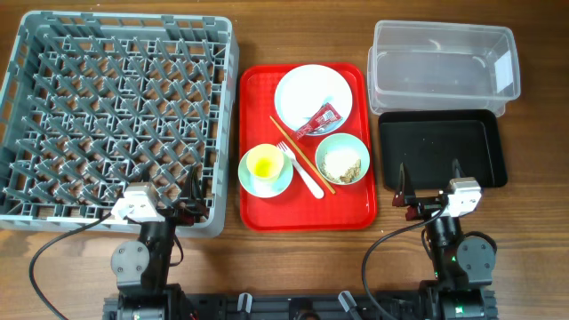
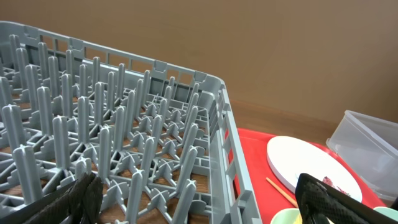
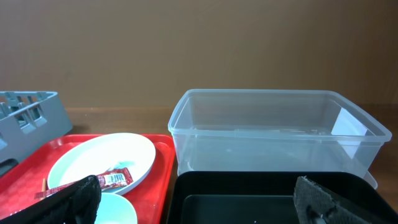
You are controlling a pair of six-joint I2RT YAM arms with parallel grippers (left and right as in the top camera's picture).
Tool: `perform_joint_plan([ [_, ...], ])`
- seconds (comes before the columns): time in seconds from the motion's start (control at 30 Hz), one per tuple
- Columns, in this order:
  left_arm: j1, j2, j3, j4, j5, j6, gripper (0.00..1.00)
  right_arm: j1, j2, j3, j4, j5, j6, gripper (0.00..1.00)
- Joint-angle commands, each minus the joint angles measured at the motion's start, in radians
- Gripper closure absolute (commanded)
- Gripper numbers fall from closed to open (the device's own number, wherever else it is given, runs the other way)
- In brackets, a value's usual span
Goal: Sort waste into correct bins and load items into the dishwasher rack
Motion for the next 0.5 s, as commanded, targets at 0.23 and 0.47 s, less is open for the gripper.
perform_joint_plan([
  [0.23, -0.007, -0.005, -0.006, -0.001, -0.005, 0.016, 0.00, -0.002, 0.004, -0.001, 0.004, -0.001, -0.011, 0.00],
  [0.47, -0.007, -0.005, -0.006, -0.002, -0.005, 0.016, 0.00, -0.002, 0.004, -0.001, 0.004, -0.001, -0.011, 0.00],
])
